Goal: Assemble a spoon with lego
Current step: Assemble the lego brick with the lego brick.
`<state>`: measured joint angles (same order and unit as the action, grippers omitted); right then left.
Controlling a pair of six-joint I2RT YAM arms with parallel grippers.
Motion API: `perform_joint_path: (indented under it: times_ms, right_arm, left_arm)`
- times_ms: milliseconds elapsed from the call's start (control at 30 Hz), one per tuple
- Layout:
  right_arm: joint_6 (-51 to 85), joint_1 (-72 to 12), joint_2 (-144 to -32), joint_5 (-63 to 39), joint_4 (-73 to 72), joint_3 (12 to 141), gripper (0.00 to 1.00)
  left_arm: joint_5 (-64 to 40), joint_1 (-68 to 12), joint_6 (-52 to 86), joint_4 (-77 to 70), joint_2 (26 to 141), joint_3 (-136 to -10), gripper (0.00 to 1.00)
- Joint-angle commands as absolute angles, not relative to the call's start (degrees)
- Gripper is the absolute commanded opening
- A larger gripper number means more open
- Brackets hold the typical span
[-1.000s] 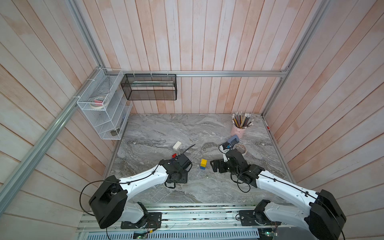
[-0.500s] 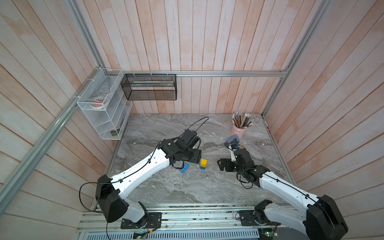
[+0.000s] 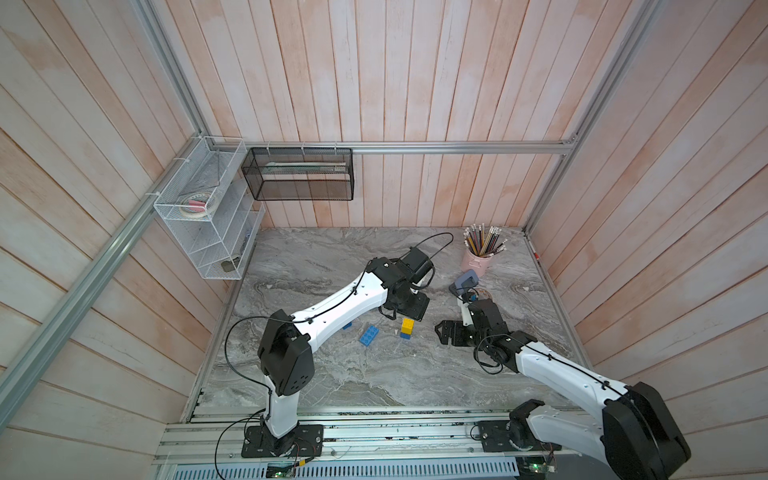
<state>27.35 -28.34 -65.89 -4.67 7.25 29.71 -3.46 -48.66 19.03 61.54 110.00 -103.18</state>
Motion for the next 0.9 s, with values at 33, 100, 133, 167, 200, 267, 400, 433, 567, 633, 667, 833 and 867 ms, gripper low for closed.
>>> perform_joint_path:
  times_ms: [33, 100, 133, 167, 200, 267, 400, 433, 567, 633, 667, 833, 867]
  right_arm:
    - [27.0, -28.0, -66.5, -6.2, 5.9, 28.7, 0.98]
    - [26.7, -28.0, -66.9, -6.6, 6.0, 28.7, 0.98]
    - [26.5, -28.0, -67.2, -6.8, 6.0, 28.7, 0.98]
    - [26.2, -28.0, -67.5, -6.9, 6.1, 28.7, 0.98]
    - [26.0, -28.0, -67.8, -7.2, 6.2, 28.8, 0.98]
    - [25.5, -28.0, -68.4, -7.6, 6.4, 29.0, 0.98]
    - [25.3, -28.0, -69.0, -8.7, 5.2, 28.5, 0.98]
    - [25.3, -28.0, -69.2, -8.8, 5.0, 28.4, 0.98]
    - [24.7, -28.0, -69.7, -9.1, 4.9, 28.2, 0.98]
    - [24.5, -28.0, -69.7, -9.1, 4.8, 28.0, 0.98]
    - [24.6, -28.0, -69.6, -9.1, 4.7, 27.8, 0.98]
    - [24.4, -28.0, -69.6, -9.4, 4.2, 27.3, 0.98]
    - [24.3, -28.0, -69.6, -9.4, 4.2, 27.3, 0.98]
  left_arm:
    - [-5.3, -48.8, 18.6, 64.0, 112.4, -105.1, 0.65]
    - [-5.9, -48.8, 19.0, 63.9, 113.1, -104.5, 0.65]
    - [-6.2, -48.8, 19.3, 64.1, 113.6, -104.3, 0.65]
    - [-6.5, -48.8, 19.5, 64.3, 113.9, -104.3, 0.65]
    - [-6.6, -48.8, 19.8, 64.4, 114.4, -104.3, 0.65]
    - [-6.4, -48.7, 20.2, 64.3, 114.8, -103.9, 0.65]
    - [-6.4, -48.5, 21.2, 63.8, 116.2, -103.8, 0.65]
    - [-6.2, -48.4, 21.3, 63.7, 116.8, -103.9, 0.65]
    - [-4.6, -47.6, 22.1, 63.9, 118.1, -104.1, 0.63]
    - [-4.2, -47.3, 22.3, 63.5, 118.6, -104.0, 0.62]
    - [-4.0, -47.4, 22.4, 63.6, 118.9, -104.2, 0.62]
    - [-3.5, -47.3, 22.4, 63.6, 119.9, -105.3, 0.62]
    - [-3.8, -47.4, 22.4, 63.7, 119.9, -105.4, 0.62]
